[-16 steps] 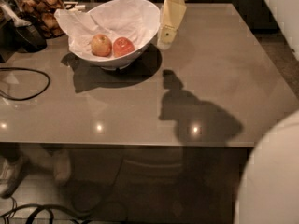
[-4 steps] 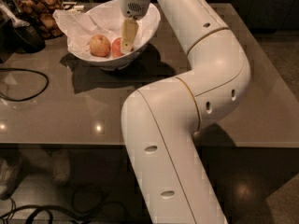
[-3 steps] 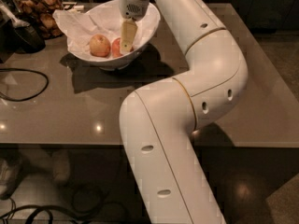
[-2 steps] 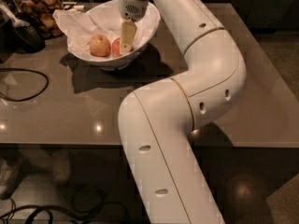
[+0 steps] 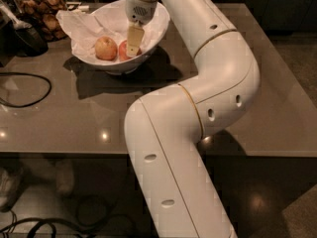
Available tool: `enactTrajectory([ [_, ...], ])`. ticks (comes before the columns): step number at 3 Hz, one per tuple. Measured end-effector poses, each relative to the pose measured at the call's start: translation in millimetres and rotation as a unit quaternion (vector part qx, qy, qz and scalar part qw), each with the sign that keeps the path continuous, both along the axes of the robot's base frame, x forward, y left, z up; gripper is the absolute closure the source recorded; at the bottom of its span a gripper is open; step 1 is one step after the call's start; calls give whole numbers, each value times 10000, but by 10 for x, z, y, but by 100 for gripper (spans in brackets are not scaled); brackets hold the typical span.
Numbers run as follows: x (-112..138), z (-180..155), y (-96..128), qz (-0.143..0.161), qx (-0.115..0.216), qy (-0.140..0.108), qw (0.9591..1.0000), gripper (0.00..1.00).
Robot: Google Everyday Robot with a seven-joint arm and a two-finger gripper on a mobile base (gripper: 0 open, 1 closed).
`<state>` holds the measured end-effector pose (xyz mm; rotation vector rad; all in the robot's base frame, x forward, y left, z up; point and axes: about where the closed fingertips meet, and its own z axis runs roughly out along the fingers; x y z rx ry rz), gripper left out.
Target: Pick apple from white bowl
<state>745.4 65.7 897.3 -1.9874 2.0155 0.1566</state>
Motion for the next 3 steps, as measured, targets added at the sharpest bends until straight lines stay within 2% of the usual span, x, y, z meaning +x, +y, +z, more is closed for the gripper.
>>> enactTrajectory([
  [3, -10, -61, 68, 74, -42, 69, 9999, 31],
])
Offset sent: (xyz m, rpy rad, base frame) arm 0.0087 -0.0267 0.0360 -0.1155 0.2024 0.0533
